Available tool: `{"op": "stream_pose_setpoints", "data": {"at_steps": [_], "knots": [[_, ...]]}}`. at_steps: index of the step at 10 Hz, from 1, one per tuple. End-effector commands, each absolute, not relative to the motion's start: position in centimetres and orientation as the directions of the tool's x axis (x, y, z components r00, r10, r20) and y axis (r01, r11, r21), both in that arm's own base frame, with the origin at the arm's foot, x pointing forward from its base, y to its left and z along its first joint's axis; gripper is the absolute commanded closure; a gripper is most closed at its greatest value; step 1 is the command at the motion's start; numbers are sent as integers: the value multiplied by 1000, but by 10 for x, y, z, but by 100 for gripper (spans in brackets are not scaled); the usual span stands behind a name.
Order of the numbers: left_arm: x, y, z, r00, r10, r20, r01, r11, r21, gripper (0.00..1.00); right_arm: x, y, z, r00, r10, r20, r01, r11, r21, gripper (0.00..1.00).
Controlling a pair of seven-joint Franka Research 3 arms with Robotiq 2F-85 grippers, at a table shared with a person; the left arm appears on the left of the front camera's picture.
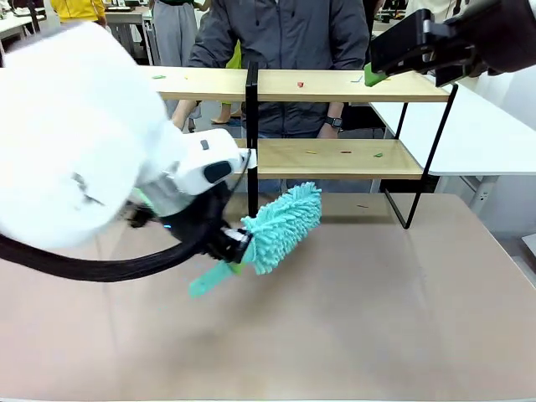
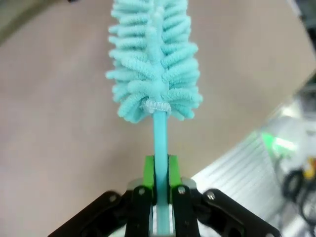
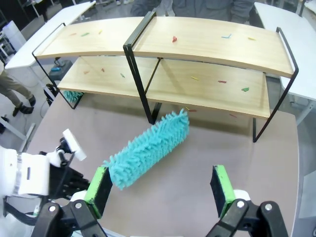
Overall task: Clean the shelves.
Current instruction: Clean a randomly selected level of the Shelf with the Duster.
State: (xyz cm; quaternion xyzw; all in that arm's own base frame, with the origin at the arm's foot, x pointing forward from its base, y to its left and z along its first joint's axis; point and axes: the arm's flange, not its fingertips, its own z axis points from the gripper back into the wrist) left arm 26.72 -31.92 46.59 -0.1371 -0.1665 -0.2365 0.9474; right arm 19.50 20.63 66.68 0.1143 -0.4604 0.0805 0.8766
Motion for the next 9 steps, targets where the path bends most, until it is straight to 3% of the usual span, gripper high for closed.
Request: {"op": "stream_pose_setpoints", "data": {"at_steps": [1,4,6,7,9], "knots": [[284,-356,446,856,-338,390,391,918,-63,88,196,205,667,561,33,828,-238,963,123,0],[298,-378,423,853,-368,369,400,916,-10,88,196,205,667,561,33,828,-238,963,123,0],[310,-374,425,867,-250,431,321,942,-98,88,196,205,667,561,33,828,-238,963,123,0],[295,-366,416,850,-371,373,411,911,-31,88,196,205,667,561,33,828,-238,963,123,0],[295,-366,416,850,-371,373,411,911,-31,88,196,205,667,561,33,828,-238,963,123,0]]}}
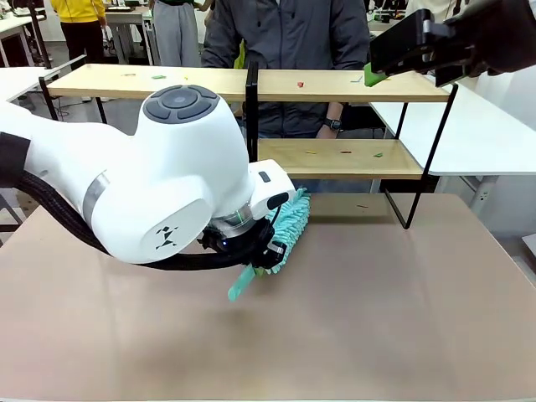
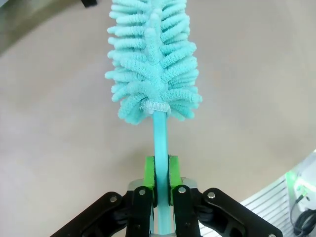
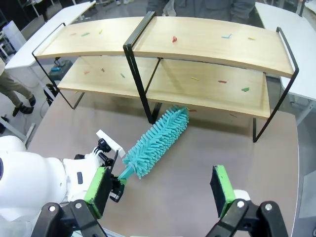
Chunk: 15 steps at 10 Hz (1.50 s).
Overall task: Clean the shelves.
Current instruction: Clean a randomly selected level of the Shelf with the Duster.
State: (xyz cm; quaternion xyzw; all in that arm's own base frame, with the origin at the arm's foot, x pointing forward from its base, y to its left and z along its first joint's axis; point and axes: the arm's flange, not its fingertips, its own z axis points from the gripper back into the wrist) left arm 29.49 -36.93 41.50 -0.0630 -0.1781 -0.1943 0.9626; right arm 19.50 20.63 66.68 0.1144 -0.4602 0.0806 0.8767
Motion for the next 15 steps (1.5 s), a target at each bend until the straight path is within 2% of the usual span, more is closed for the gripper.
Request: {"op": "stream_pose_setpoints", "data": {"at_steps": [1,2,5,12,15], "knots": [[299,-368,418,862,-341,375,388,920,-56,88,196,205,667,561,33,828,-238,963,123,0],[298,-373,422,861,-231,452,282,958,-48,88,196,205,667,561,33,828,-238,963,123,0],[322,-398,409,860,-169,482,201,979,-14,88,196,205,667,561,33,828,-238,963,123,0],[382,-430,376,858,-159,488,177,984,9,88,196,205,667,561,33,828,-238,963,123,0],[399,-436,365,899,-179,399,193,981,5,88,196,205,667,561,33,828,-238,963,123,0]]}}
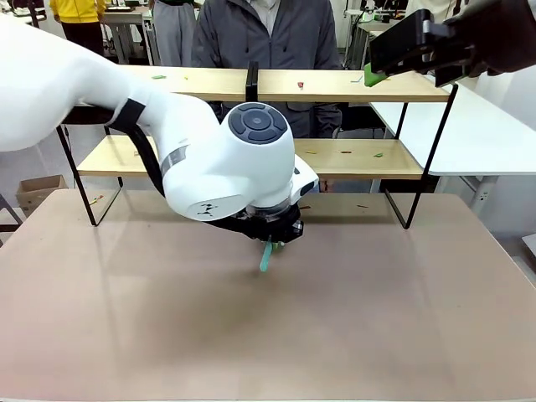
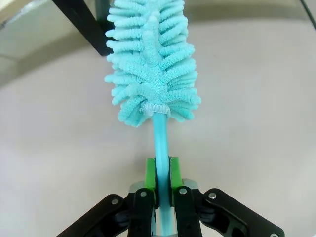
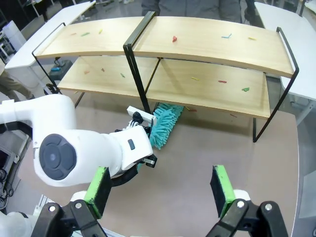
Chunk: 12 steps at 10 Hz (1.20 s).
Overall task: Clean the shelves.
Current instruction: Clean a randomly selected level of the Shelf with the Duster.
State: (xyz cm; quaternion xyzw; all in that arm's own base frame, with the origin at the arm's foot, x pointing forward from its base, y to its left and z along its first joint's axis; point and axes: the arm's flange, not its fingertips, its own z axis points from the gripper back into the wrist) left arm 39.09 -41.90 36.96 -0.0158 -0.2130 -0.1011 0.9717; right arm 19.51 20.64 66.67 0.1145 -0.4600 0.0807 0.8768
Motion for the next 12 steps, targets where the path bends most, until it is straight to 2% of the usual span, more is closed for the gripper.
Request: {"op": "stream_pose_setpoints", "data": {"at_steps": [1,4,6,9,12], "knots": [[401,-437,365,903,-172,395,195,981,-20,88,196,205,667,561,33,828,-238,963,123,0],[414,-447,368,914,-183,362,230,969,-91,88,196,205,667,561,33,828,-238,963,123,0],[425,-462,373,895,-199,398,266,956,-120,88,196,205,667,561,33,828,-238,963,123,0],[434,-478,371,882,-303,360,370,920,-132,88,196,205,667,561,33,828,-238,963,123,0],[436,-482,372,851,-373,370,464,863,-199,88,196,205,667,561,33,828,-238,963,123,0]]}}
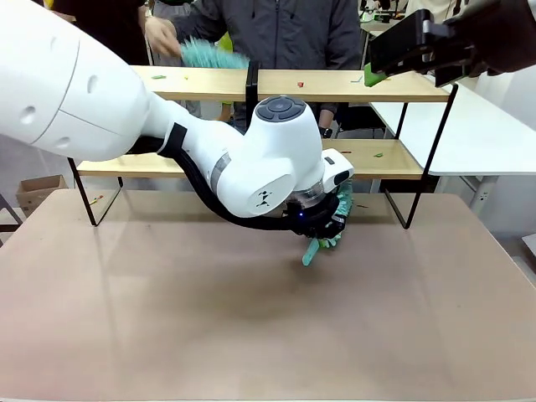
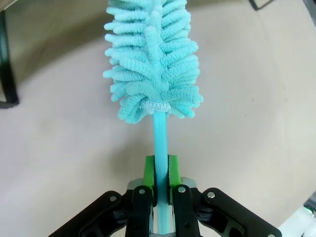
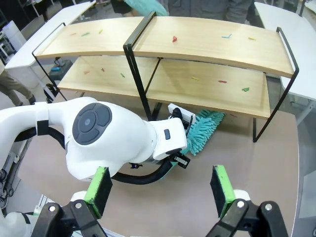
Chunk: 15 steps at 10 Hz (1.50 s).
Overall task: Clean the shelves.
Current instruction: Clean a randomly selected level of the Shelf with the Duster.
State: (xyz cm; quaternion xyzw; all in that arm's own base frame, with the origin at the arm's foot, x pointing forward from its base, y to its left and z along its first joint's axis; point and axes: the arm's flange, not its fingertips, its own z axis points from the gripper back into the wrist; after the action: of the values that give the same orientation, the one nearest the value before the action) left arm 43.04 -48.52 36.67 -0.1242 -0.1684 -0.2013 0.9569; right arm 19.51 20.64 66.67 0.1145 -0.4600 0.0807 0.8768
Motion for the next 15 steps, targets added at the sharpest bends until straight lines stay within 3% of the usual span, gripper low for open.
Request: {"op": "stream_pose_setpoints", "data": {"at_steps": [1,6,9,12,15], "knots": [[438,-483,371,851,-396,345,478,856,-198,88,196,205,667,561,33,828,-238,963,123,0],[435,-481,372,802,-523,290,594,752,-285,88,196,205,667,561,33,828,-238,963,123,0],[418,-462,380,702,-683,204,710,648,-274,88,196,205,667,561,33,828,-238,963,123,0],[376,-435,388,524,-842,128,836,480,-267,88,196,205,667,561,33,828,-238,963,123,0],[334,-425,400,383,-891,242,895,294,-336,88,196,205,667,561,33,828,-238,963,123,0]]}}
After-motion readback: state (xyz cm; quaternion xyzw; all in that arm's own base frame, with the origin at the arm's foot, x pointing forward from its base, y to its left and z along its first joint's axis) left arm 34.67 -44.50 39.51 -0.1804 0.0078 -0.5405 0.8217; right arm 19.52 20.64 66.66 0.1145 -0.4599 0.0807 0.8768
